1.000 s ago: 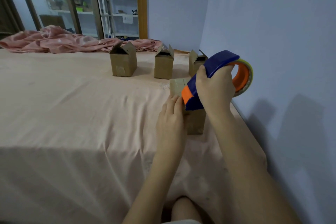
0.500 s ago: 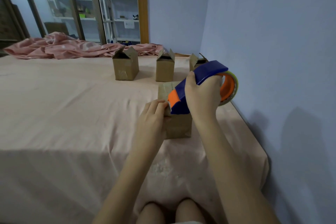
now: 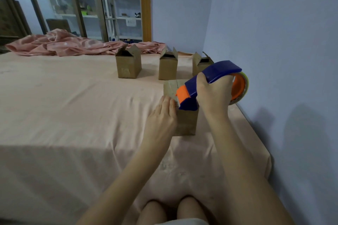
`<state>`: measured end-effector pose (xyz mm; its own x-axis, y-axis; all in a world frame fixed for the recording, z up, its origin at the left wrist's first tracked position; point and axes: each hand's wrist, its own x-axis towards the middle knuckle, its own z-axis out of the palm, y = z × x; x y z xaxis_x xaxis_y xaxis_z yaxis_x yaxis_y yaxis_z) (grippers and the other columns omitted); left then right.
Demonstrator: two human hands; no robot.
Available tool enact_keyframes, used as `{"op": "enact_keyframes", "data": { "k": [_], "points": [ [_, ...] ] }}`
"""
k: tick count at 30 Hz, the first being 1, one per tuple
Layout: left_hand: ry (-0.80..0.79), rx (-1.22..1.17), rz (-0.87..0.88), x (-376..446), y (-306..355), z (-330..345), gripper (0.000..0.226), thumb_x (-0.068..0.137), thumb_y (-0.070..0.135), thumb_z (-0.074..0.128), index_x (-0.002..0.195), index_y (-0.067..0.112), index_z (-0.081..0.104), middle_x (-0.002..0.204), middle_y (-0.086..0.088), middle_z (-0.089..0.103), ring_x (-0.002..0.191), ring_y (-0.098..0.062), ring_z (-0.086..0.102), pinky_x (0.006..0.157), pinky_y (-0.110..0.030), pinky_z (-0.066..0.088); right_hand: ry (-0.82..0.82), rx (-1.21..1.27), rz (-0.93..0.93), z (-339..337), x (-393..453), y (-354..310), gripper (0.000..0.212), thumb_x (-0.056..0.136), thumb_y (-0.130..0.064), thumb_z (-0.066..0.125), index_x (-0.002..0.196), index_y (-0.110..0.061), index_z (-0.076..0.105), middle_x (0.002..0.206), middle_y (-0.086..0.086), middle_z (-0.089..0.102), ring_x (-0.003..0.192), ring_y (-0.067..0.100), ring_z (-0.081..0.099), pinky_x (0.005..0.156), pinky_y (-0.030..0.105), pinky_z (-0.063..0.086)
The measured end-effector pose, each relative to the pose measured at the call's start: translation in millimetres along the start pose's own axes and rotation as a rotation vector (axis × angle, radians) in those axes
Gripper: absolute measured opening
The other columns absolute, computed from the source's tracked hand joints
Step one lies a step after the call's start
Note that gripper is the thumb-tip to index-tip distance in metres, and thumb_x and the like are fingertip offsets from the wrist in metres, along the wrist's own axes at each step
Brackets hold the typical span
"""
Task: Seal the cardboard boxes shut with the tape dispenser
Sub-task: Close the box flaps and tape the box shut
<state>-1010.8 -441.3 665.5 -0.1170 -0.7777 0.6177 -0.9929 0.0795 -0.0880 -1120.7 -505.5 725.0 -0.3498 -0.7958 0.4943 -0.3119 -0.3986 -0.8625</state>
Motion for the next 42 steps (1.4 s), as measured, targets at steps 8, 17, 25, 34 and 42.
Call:
{"op": "enact_keyframes", "data": {
  "k": [8,17,25,34,42],
  "points": [
    [0.009,0.062,-0.006,-2,-6,-2,0.042,0.064,-0.002,0.081,0.103,-0.009,0.067,0.106,-0.024,0.068,0.100,-0.032,0.067,0.079,-0.034,0.057,0.146,0.242,0.156,-24,18,-1,0.020,0.078,-0.014,0.066,0.084,-0.020,0.048,0.077,-0.009,0.059,0.068,0.007,0.062,0.058,0.024,0.051],
    [-0.062,0.063,-0.023,1,-3,-2,0.053,0.061,0.002,0.086,0.108,-0.010,0.065,0.110,-0.025,0.066,0.105,-0.033,0.065,0.079,-0.035,0.055,0.112,0.090,0.000,-63,44,7,0.029,0.076,-0.014,0.064,0.102,-0.007,0.053,0.085,-0.003,0.061,0.073,0.008,0.061,0.059,0.019,0.049],
    [-0.092,-0.097,-0.048,5,-8,-3,0.060,0.087,0.041,0.062,0.134,0.008,0.045,0.133,-0.009,0.052,0.121,-0.022,0.052,0.086,-0.029,0.049,0.053,-0.068,-0.026,-56,33,26,0.050,0.078,-0.021,0.070,0.119,-0.008,0.045,0.105,0.006,0.062,0.089,0.018,0.061,0.067,0.029,0.055],
    [-0.133,-0.114,-0.068,34,8,-16,0.057,0.091,0.062,0.029,0.114,0.018,0.057,0.122,-0.007,0.050,0.109,-0.021,0.048,0.074,-0.029,0.041,0.034,-0.154,-0.065,-41,27,36,0.052,0.079,-0.021,0.070,0.120,-0.012,0.041,0.100,-0.003,0.056,0.085,0.012,0.057,0.060,0.018,0.045],
    [-0.149,-0.014,0.005,22,32,6,0.071,0.095,0.052,0.034,0.145,0.005,0.018,0.151,-0.020,0.025,0.141,-0.033,0.022,0.115,-0.039,0.019,0.031,-0.179,-0.036,-30,24,44,0.059,0.079,-0.023,0.072,0.126,-0.013,0.038,0.112,0.003,0.057,0.088,0.010,0.051,0.057,0.013,0.039]
  ]
}}
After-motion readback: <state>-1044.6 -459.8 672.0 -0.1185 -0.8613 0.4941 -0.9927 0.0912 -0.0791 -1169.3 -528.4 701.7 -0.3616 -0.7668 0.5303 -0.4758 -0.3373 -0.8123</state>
